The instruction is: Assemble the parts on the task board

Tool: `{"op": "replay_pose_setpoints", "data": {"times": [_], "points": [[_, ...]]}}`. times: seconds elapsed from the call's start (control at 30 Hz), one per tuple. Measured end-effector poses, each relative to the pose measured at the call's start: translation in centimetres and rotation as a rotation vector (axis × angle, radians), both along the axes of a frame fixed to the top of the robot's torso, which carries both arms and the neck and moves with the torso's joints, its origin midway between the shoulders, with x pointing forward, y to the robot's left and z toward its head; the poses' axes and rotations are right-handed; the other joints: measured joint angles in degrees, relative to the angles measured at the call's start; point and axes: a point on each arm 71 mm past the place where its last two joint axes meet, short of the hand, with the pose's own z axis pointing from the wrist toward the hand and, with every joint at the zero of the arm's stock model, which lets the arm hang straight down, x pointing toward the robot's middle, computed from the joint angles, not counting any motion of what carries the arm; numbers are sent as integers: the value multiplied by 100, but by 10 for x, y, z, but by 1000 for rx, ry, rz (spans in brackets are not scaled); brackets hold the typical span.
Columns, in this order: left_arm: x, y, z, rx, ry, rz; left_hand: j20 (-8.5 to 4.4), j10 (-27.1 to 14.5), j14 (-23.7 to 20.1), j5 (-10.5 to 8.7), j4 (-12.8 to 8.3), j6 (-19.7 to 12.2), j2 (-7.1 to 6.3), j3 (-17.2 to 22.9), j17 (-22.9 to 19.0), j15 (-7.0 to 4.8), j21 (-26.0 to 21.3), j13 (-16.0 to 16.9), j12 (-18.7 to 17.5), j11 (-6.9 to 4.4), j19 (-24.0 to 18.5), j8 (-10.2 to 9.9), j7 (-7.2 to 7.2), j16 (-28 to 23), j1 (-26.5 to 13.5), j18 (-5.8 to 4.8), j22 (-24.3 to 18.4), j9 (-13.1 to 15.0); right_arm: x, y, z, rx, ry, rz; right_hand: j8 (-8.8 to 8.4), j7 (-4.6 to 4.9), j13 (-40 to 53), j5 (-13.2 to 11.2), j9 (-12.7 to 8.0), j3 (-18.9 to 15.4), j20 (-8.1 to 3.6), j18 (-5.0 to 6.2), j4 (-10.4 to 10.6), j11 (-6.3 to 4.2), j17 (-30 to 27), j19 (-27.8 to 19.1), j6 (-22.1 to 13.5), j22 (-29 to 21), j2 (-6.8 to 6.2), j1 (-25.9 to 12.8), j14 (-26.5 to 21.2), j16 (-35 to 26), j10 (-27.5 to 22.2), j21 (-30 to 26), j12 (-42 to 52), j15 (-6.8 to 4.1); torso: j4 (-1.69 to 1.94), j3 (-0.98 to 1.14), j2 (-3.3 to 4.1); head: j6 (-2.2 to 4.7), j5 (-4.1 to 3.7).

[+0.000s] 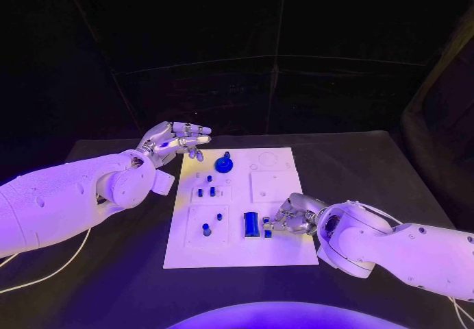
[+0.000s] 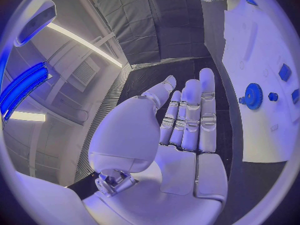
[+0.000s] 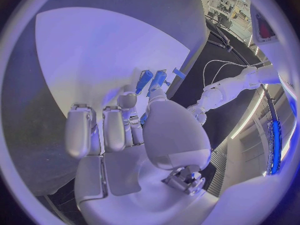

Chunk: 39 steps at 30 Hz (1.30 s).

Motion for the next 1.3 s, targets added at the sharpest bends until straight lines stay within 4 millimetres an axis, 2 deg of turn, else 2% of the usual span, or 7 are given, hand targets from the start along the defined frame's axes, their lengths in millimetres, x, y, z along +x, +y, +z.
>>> {"op": "replay_pose_setpoints", "data": {"times": [0.13, 0.2, 0.37, 0.7, 1.07, 1.3], "points": [[0, 0, 0, 0, 0, 0, 0, 0, 0, 0, 0, 0, 0, 0, 0, 0, 0, 0, 0, 0, 0, 0, 0, 0, 0, 0, 0, 0, -3, -2, 2, 4, -1, 18, 0, 0, 0, -70, 14, -42, 0, 0, -97, -20, 0, 0, 0, 0, -44, 213, 0, 0, -21, 0, 0, 0, 0, 3, 0, 2, -3], [0, 0, 0, 0, 0, 1, 0, 0, 0, 0, 0, 0, 0, 0, 0, 0, 0, 0, 0, 0, 0, 0, 0, 0, 0, 0, 0, 0, -4, -2, 3, 6, 0, 30, 0, 0, 0, -169, 26, -77, 0, 0, -132, -20, 0, 0, 0, 0, -81, 252, 0, 0, -20, 0, 0, 0, 0, 3, 0, 4, -3], [0, 1, 0, 1, 0, 1, 0, 0, 0, 0, 0, 0, 0, 0, 0, 0, 0, 0, 0, 0, 0, 0, 0, 0, 0, 0, 1, 0, -6, -3, 3, 8, 6, 61, 0, 0, 0, -362, 39, -114, 0, -1, -169, -20, -4, 0, 0, 0, -81, 252, 0, 0, -20, -22, 0, 0, -6, 3, -1, 8, -6], [0, 0, 0, 0, 1, 0, 0, 0, 0, 0, 0, 0, 0, 0, 1, 0, 0, 0, 0, 0, 0, 0, 0, 0, 0, 0, 1, 0, -4, 0, 0, -5, 23, 87, 0, 0, 1, -312, 69, -108, 0, 0, -206, -20, -4, 0, 0, 0, 105, 484, 0, 0, -20, -22, 0, 0, 8, -3, -1, 24, -37], [0, 1, 0, 1, 1, 1, 0, 1, 0, 0, 0, 0, 0, 0, 1, 0, 0, 0, 0, 0, 0, 0, 0, 0, 0, 0, 2, 0, 2, 2, -3, -32, 22, 85, 48, -20, 1, -230, 115, -78, 0, 0, -260, -20, -4, 0, 26, -1, 218, 597, 0, 1, -20, -22, 0, 0, 3, -3, 2, 10, -10], [0, 1, 0, 1, 2, 1, 0, 0, 0, 0, 0, 0, 0, 0, 1, 0, 0, 0, 0, 0, 0, 0, 0, 0, 0, 0, 2, 0, 3, 2, -3, -44, 24, 95, 75, -34, -7, -195, 115, -181, 0, 0, -465, -20, -3, 0, 37, 0, 97, 781, 0, -23, -20, -22, 0, 0, 2, -1, -3, 14, -14]]}}
